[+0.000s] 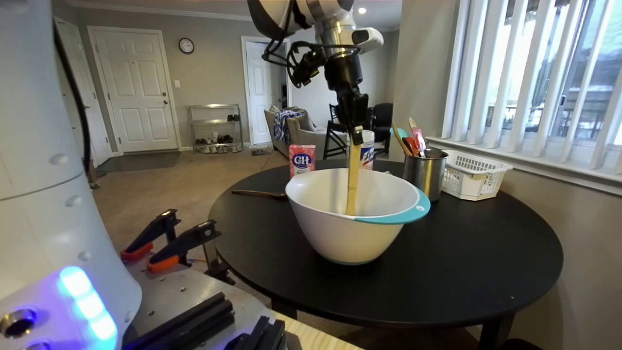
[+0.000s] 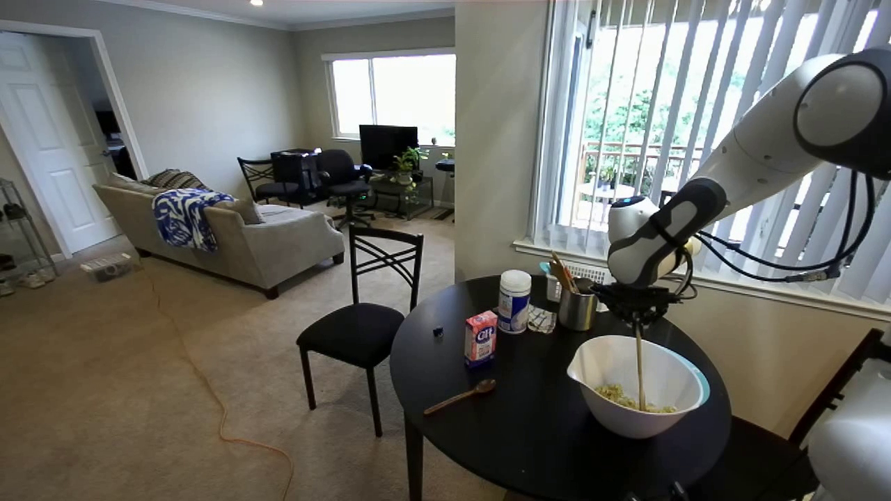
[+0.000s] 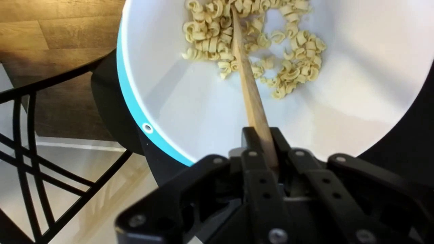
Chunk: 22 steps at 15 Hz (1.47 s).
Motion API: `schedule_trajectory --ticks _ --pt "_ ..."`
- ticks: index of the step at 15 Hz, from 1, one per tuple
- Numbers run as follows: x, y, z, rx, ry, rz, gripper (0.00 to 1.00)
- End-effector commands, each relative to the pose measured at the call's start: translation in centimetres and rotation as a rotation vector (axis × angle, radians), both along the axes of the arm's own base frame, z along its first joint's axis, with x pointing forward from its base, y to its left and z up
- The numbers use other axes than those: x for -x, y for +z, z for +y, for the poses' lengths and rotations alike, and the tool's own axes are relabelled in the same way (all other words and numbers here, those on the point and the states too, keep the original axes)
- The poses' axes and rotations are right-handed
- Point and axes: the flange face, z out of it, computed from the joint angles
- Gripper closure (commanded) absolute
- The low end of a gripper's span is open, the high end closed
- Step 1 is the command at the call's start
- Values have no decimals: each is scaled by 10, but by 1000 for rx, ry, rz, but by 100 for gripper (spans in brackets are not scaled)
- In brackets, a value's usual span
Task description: Use the wooden fork to stir in the bowl
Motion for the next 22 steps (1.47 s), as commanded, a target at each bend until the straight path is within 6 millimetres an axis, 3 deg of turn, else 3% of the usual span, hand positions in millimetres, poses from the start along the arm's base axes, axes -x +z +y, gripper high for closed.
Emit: schedule_trajectory --ticks 1,8,22 --pt "6 -7 14 -64 22 73 97" --pt "-2 0 24 -142 -39 55 97" --pt "-6 1 18 -139 -257 -62 97"
